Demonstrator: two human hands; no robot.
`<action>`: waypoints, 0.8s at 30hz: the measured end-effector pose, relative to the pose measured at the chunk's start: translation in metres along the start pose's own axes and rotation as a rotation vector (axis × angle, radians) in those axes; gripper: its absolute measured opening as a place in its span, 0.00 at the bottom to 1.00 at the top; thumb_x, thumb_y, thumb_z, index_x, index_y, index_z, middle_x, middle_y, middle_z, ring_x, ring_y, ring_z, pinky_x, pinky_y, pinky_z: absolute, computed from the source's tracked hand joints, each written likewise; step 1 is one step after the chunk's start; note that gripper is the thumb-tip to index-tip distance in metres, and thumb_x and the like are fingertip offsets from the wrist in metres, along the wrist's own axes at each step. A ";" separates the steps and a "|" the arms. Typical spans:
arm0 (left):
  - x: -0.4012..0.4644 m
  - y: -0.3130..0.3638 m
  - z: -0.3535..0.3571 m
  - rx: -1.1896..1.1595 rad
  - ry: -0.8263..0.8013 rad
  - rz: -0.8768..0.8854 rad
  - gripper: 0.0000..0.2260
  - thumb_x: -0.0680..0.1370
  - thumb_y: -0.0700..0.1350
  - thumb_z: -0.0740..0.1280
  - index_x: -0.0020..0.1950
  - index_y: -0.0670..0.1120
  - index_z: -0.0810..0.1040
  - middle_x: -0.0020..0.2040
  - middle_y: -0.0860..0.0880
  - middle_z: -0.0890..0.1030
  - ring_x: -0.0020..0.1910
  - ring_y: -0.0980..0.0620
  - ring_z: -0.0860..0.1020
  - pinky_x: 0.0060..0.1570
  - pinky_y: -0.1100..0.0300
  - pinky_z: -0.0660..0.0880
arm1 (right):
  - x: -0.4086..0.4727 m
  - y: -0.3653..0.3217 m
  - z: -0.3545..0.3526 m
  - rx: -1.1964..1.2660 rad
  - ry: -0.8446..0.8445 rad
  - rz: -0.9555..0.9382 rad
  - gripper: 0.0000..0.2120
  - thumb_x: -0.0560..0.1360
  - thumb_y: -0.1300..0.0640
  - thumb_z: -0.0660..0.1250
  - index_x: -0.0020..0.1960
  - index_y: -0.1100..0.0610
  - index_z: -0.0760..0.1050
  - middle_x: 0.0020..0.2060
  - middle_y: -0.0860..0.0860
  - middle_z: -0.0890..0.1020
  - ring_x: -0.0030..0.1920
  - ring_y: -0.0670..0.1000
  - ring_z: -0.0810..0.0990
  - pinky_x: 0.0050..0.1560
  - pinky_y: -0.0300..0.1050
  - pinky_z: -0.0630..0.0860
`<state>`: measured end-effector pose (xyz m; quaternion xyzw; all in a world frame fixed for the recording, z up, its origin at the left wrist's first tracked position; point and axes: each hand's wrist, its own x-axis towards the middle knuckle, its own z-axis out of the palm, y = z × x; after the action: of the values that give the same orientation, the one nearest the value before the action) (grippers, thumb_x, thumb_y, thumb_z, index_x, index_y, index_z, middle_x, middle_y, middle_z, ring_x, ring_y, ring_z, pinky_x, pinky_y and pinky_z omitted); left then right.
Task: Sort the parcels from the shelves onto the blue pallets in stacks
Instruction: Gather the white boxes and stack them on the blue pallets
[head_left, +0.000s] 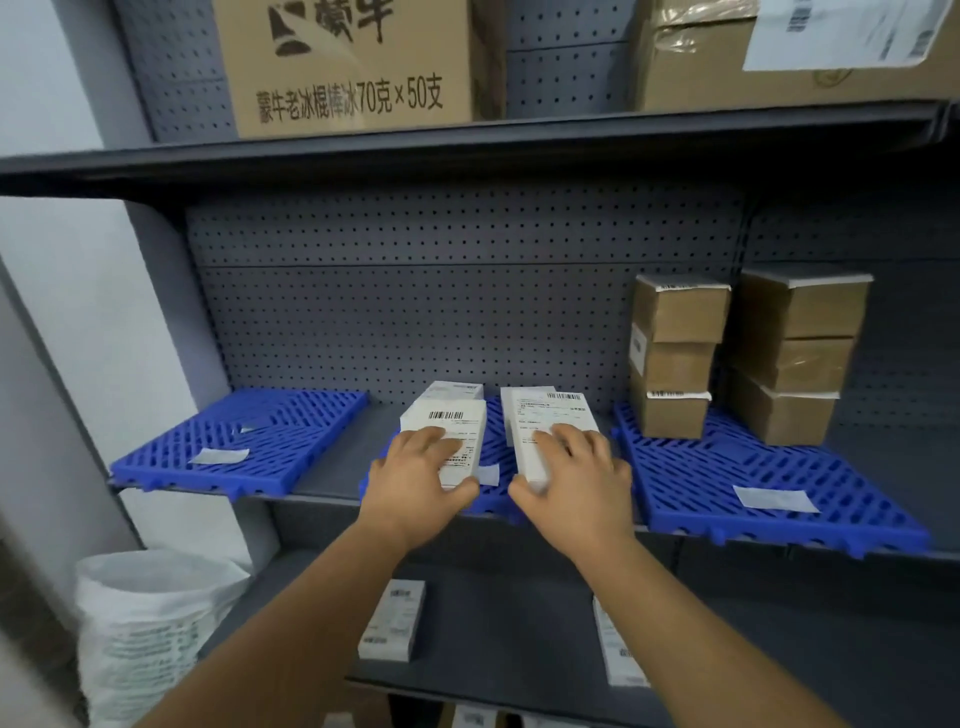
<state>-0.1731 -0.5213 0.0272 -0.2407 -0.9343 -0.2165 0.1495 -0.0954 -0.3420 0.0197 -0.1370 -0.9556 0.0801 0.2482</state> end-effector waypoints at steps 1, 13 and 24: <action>0.009 -0.005 -0.001 0.006 0.001 0.003 0.26 0.73 0.61 0.65 0.70 0.56 0.69 0.73 0.56 0.64 0.71 0.55 0.57 0.67 0.48 0.59 | 0.009 -0.002 0.002 -0.009 -0.001 0.003 0.31 0.71 0.35 0.57 0.71 0.45 0.65 0.70 0.43 0.65 0.68 0.51 0.60 0.61 0.55 0.64; 0.100 -0.050 0.011 -0.036 -0.052 0.033 0.27 0.74 0.60 0.63 0.71 0.55 0.67 0.74 0.56 0.62 0.72 0.53 0.56 0.67 0.46 0.60 | 0.090 -0.015 0.036 -0.081 -0.040 0.092 0.30 0.72 0.36 0.58 0.71 0.45 0.65 0.69 0.44 0.66 0.67 0.51 0.61 0.60 0.56 0.64; 0.190 -0.064 0.047 -0.058 -0.129 0.103 0.31 0.74 0.64 0.60 0.75 0.55 0.60 0.76 0.55 0.56 0.74 0.52 0.54 0.68 0.44 0.59 | 0.162 -0.020 0.063 -0.086 -0.029 0.197 0.28 0.71 0.35 0.59 0.69 0.45 0.68 0.70 0.44 0.66 0.70 0.49 0.61 0.67 0.60 0.62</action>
<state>-0.3744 -0.4765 0.0382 -0.3063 -0.9216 -0.2195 0.0928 -0.2670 -0.3177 0.0429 -0.2397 -0.9435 0.0648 0.2193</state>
